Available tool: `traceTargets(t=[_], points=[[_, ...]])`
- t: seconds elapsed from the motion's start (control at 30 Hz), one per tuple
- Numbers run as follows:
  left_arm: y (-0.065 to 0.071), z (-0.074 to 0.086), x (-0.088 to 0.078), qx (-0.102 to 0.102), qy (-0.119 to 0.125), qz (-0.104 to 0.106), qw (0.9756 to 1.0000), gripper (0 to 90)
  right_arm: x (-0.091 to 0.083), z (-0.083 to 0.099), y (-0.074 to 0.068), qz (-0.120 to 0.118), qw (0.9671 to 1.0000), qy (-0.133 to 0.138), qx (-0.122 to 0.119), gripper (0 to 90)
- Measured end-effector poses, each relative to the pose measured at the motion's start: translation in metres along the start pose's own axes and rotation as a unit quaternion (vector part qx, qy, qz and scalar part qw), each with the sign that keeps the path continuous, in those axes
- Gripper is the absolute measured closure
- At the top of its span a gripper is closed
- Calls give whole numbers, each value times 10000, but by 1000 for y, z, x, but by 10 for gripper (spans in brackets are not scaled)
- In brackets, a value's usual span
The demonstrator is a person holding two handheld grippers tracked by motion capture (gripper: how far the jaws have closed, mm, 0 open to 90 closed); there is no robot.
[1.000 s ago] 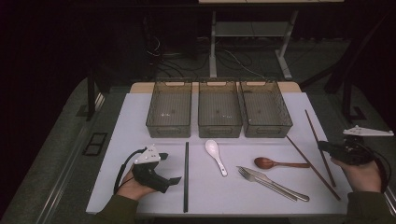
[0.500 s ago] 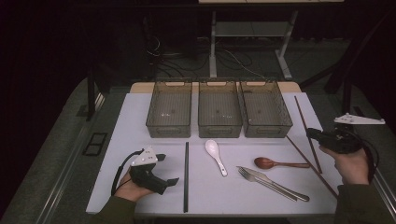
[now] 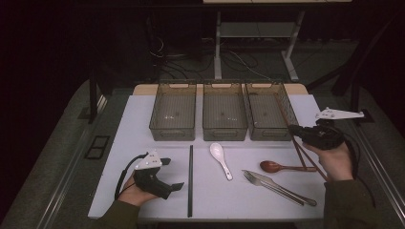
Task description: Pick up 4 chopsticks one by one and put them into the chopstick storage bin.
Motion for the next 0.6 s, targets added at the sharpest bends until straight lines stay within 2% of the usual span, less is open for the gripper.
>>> traceTargets(t=[0.33, 0.6], points=[[4, -2, 2, 51, 40, 52, 10000, 0, 27, -22, -27, -293, 9994, 31, -202, 849], [5, -1, 2, 15, 32, 85, 10000, 0, 58, -48, -49, -384, 9982, -38, -451, 849]])
Point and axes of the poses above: each handheld gripper's, and its own axes: x roughly forward along the jaws, z roughly out of its underside, y roughly to its right, the point moved 6 cm from there along x, roughly forward along the jaws, and after that the axes turned 9 degrees about -z, right-handed, at the moved point
